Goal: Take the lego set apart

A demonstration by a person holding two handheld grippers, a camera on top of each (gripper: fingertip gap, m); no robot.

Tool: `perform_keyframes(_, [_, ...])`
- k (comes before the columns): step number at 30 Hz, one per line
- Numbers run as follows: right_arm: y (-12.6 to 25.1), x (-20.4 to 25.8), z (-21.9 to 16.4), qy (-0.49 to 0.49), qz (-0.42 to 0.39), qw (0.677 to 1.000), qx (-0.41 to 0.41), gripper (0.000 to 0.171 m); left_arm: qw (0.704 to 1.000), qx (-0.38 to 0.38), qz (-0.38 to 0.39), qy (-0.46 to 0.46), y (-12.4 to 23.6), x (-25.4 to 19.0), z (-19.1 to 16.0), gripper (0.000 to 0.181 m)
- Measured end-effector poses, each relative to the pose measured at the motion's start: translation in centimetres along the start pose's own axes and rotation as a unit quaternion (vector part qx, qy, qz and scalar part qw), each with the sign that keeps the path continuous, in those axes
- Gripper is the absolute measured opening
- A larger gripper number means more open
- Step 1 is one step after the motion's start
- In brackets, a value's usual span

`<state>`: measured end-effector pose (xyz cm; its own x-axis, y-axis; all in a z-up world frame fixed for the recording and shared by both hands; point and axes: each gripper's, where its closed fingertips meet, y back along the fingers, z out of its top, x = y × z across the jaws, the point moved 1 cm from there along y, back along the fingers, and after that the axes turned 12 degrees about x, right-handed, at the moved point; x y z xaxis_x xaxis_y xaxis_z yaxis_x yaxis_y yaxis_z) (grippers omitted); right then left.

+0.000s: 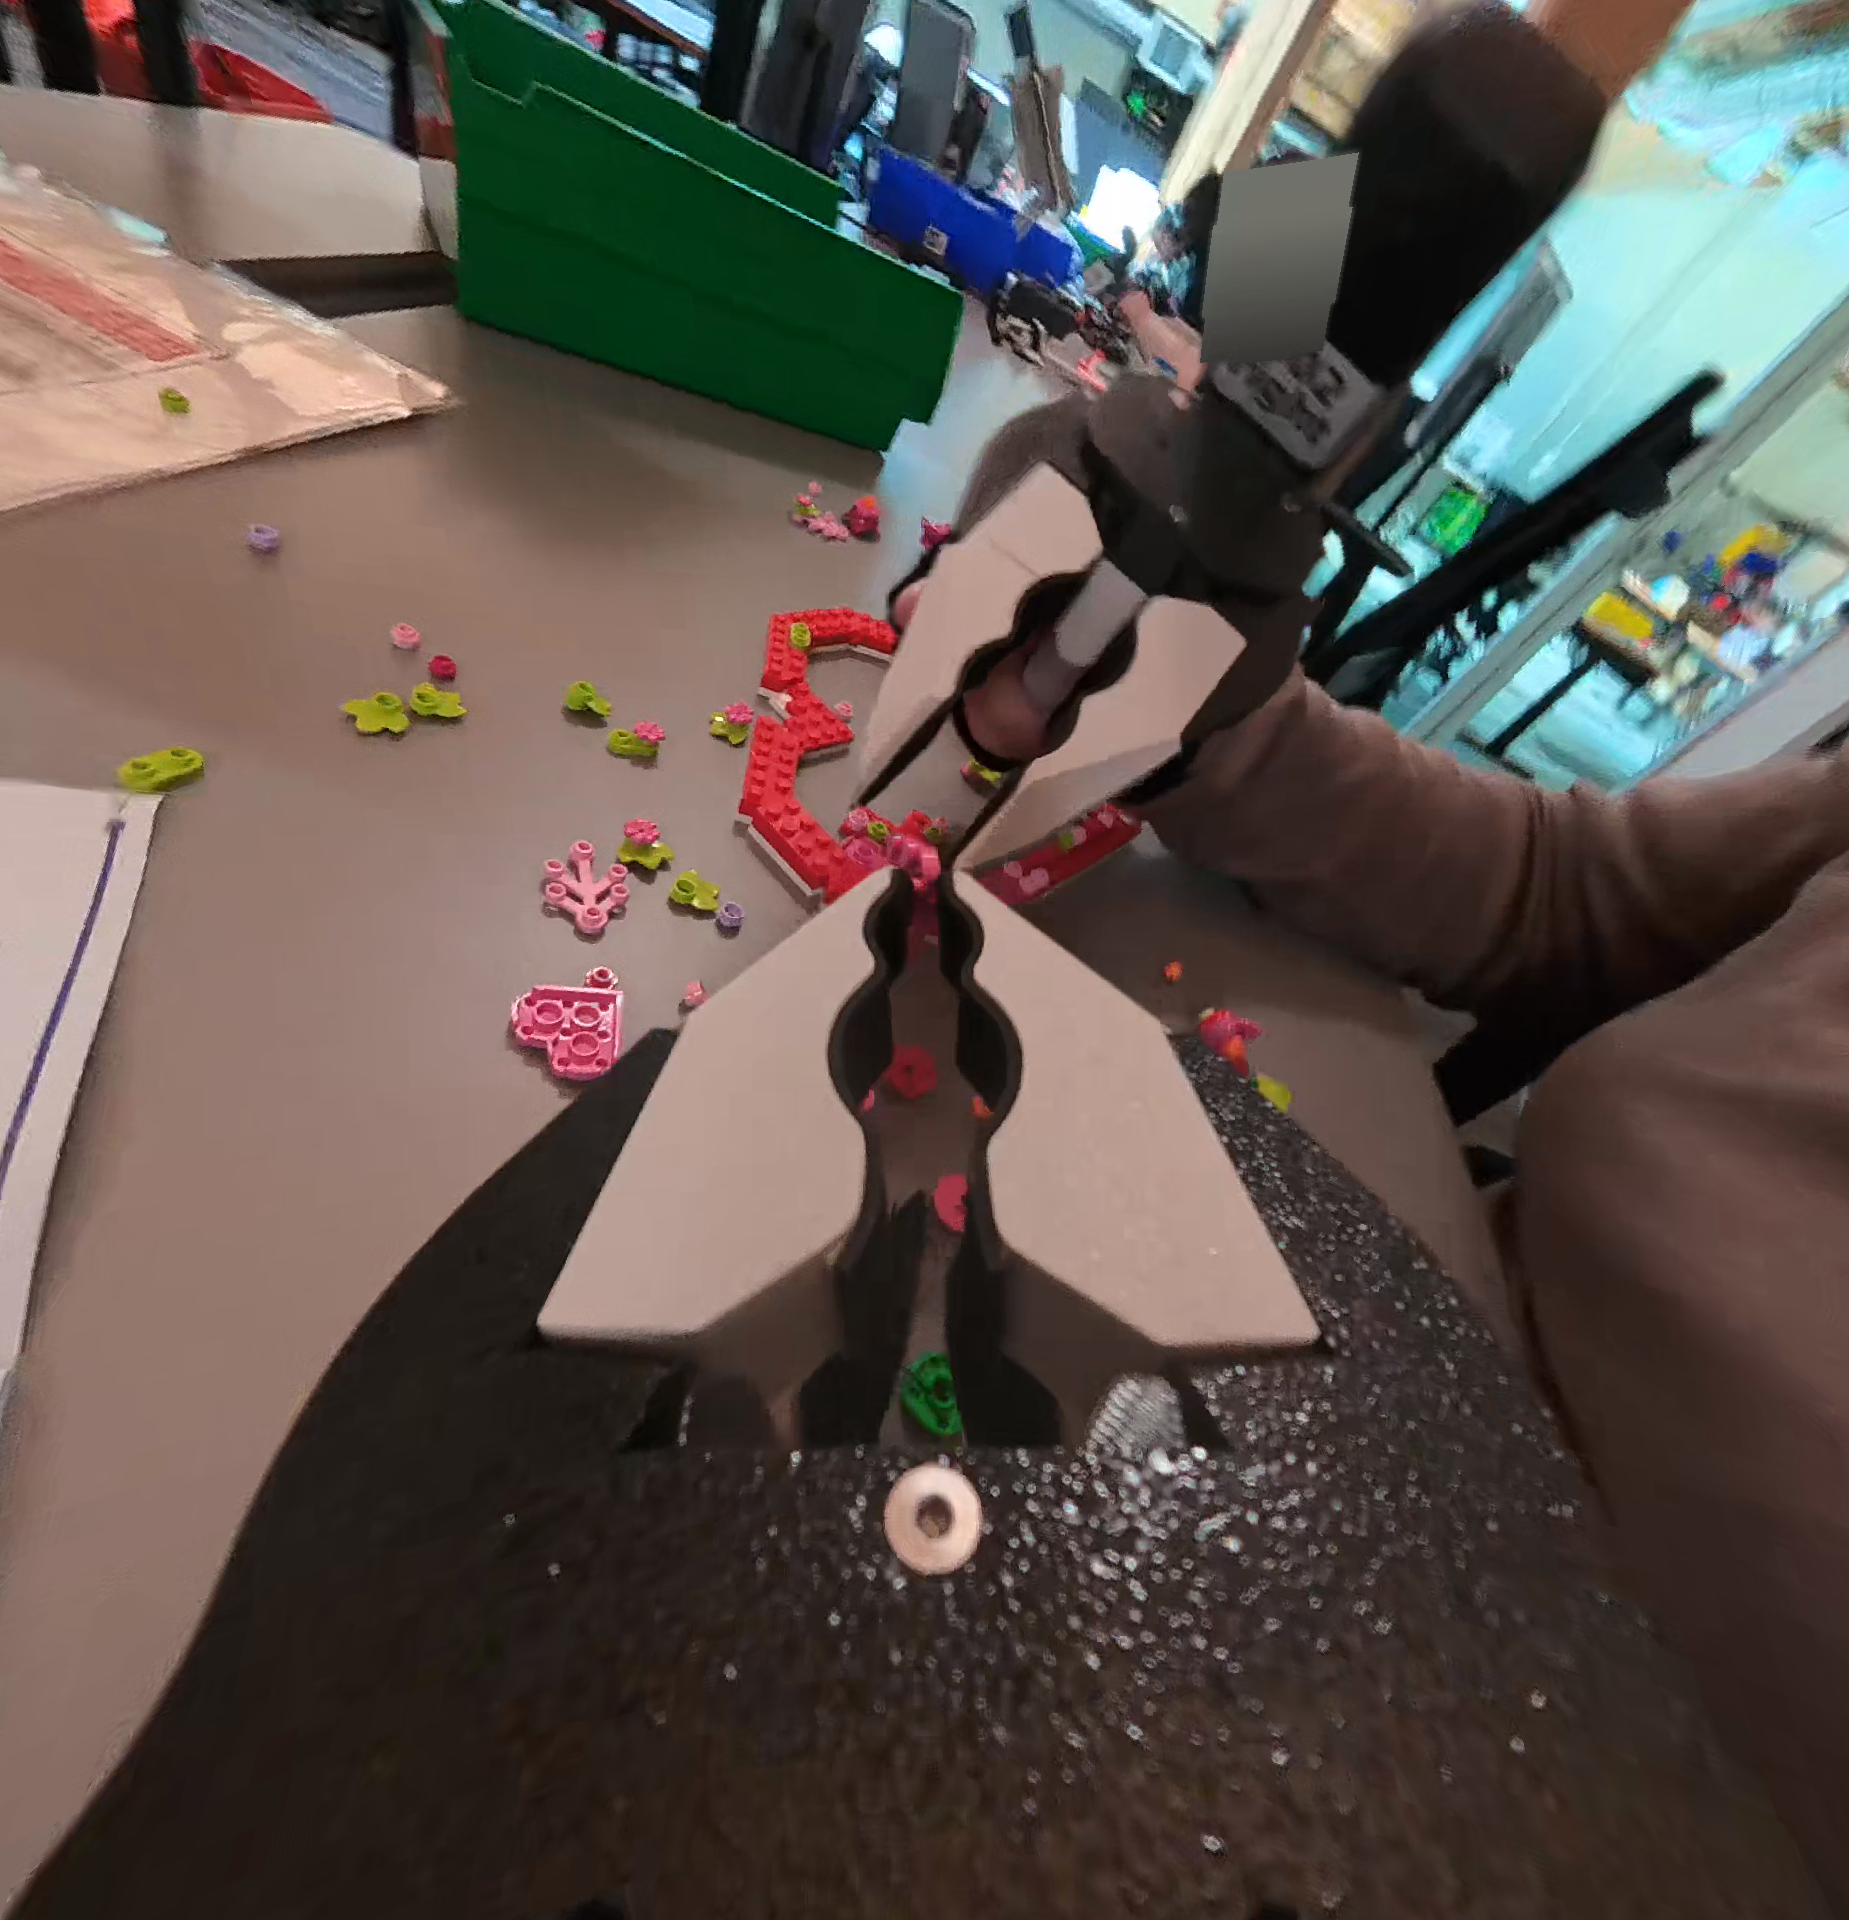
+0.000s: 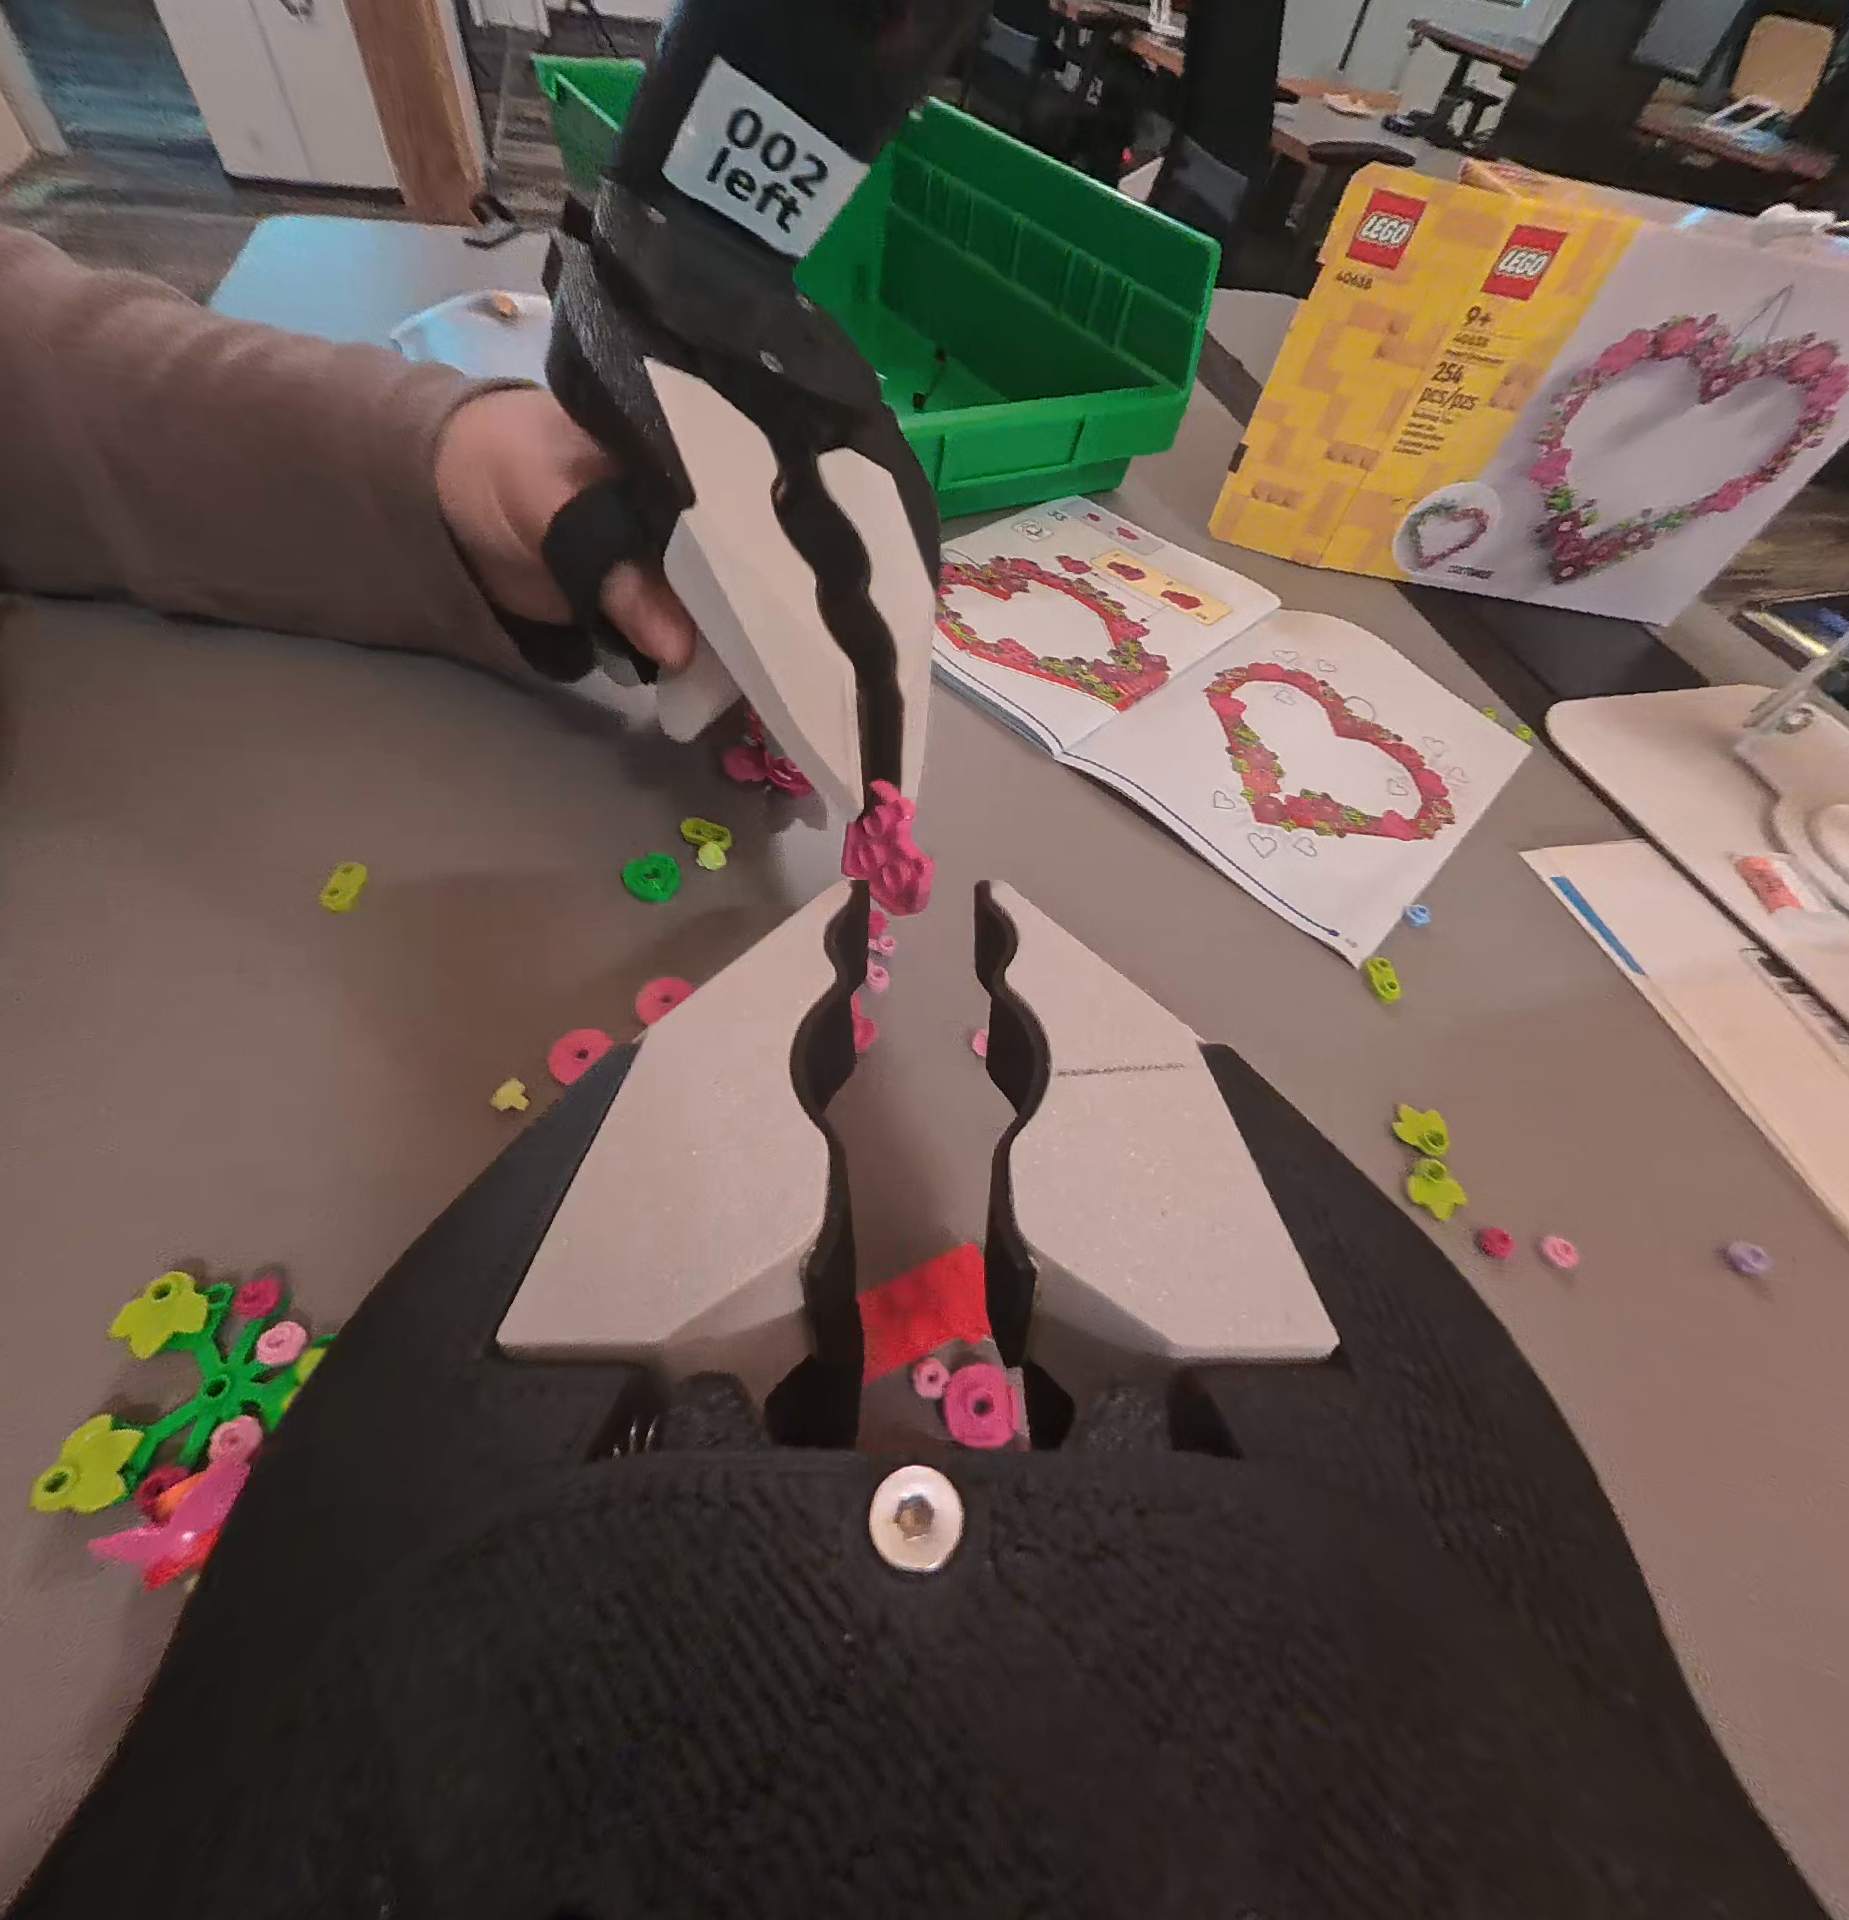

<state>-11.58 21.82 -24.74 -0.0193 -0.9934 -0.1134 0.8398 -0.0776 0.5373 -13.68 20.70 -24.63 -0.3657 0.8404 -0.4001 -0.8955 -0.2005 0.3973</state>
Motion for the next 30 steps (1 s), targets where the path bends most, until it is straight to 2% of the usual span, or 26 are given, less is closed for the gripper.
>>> perform_keyframes(5, [0.2,2.0,0.2,0.031,0.054,0.998,-0.007,0.016,0.986,0.006,0.008,-0.168,0.0,-2.3,-0.1,0.002])
perform_keyframes(6, [0.2,2.3,0.2,0.049,0.051,0.998,-0.004,0.007,0.982,0.002,0.011,-0.191,0.1,-2.7,-0.1,0.002])
perform_keyframes(9, [0.4,2.2,0.9,0.079,0.017,0.997,-0.010,0.003,0.964,-0.020,0.063,-0.258,0.6,-2.7,0.6,0.001])
perform_keyframes(15, [0.3,1.1,2.4,0.085,-0.076,0.993,-0.013,0.003,0.903,-0.043,0.210,-0.372,1.8,-2.1,1.9,0.002])
perform_keyframes(18, [0.3,0.5,2.6,0.117,-0.130,0.985,0.001,0.004,0.897,-0.042,0.233,-0.373,1.8,-1.8,2.1,0.003])
perform_keyframes(21, [-0.3,0.0,1.1,0.135,-0.141,0.979,0.056,0.004,0.925,-0.022,0.211,-0.315,1.2,-0.7,1.5,0.004])
perform_keyframes(23, [-1.2,-0.3,-1.9,0.134,-0.125,0.971,0.151,0.003,0.939,-0.015,0.223,-0.260,1.0,0.8,1.4,0.047])
perform_keyframes(24, [-1.6,-0.3,-3.5,0.124,-0.110,0.967,0.194,0.004,0.942,-0.020,0.228,-0.246,1.1,1.3,1.4,0.055])
perform_keyframes(27, [-2.5,-0.6,-6.3,0.100,-0.101,0.952,0.269,0.004,0.943,-0.032,0.242,-0.229,1.4,2.1,1.3,0.055])
perform_keyframes(30, [-2.7,-0.7,-6.5,0.054,-0.089,0.956,0.275,0.010,0.939,-0.028,0.255,-0.229,1.1,2.5,1.1,0.062])
